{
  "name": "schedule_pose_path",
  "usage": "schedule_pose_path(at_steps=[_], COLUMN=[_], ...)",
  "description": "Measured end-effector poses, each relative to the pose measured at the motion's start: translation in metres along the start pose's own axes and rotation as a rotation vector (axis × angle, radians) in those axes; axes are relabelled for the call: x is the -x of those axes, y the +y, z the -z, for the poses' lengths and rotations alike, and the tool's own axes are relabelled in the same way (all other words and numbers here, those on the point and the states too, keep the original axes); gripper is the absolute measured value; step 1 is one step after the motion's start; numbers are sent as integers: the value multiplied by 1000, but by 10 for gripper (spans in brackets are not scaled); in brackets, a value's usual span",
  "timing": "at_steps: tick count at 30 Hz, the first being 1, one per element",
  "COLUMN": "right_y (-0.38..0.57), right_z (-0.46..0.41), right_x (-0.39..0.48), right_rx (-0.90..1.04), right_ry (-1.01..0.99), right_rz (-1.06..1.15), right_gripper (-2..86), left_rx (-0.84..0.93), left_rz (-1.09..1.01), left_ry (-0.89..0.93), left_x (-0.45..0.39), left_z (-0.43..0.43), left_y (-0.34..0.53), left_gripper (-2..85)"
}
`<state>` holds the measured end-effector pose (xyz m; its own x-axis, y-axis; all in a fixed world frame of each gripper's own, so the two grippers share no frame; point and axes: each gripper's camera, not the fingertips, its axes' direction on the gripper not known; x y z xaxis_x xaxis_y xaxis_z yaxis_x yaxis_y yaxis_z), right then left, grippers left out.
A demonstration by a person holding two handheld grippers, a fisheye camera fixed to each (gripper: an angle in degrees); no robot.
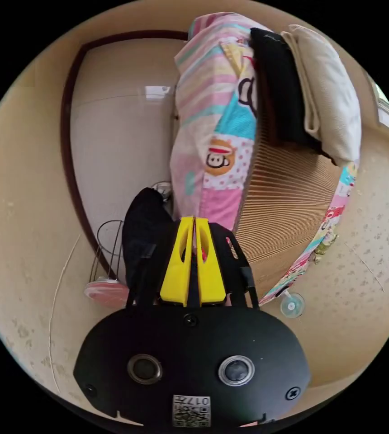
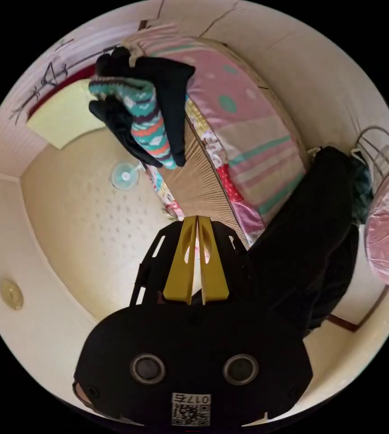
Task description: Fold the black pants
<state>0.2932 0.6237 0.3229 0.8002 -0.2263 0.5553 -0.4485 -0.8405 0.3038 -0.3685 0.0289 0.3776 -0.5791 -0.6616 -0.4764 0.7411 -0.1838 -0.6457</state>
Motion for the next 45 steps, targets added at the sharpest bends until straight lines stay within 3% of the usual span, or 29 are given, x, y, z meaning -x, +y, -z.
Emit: schedule_pose_path(at_steps=[3,7,10,15,19,24,30,32,35,38,42,45], right_y=[-6,-26,-41,-62,-74,-77,-67,-61,-29,27,113,177], right_z=[-2,-20,-37,-72,-106,-127,-149,-172,-203,-223,-231,-228], right_x=[-12,4,28,70,109,118,110,137,211,283,356,392], right_rx=[-15,-9,-48,-63,-35,-83,-64,82,345,554,736,826], right_ry=[-150,-225,-346,-466,-389,-294,-456,-596,-554,-618,-536,-689], right_rz=[-12,24,109,178,201,133,55,175,448,710,1047,1178], right_gripper=[8,16,33,113,136,131,35,13,1,-3,-5,-4], left_rx=[62,40,6,-17,-35,22,-15,-22,-28,-9,191,308], left_rz=[116,200,161,-85,-259,-314,-223,-226,-337,-592,-961,-1183], left_ry=[-73,187,276,161,-45,-170,38,121,214,290,428,422], left_x=[17,15,-6,-54,-69,-50,-7,-1,-12,-47,-103,-137], left_z=[-16,-27,-29,-36,-63,-121,-151,-156,-165,-176,-217,-249], left_y=[24,45,49,56,74,85,80,75,72,81,118,163], left_gripper=[-9,-9,-9,-9,-9,-9,-10,-10,-9,-9,-5,8])
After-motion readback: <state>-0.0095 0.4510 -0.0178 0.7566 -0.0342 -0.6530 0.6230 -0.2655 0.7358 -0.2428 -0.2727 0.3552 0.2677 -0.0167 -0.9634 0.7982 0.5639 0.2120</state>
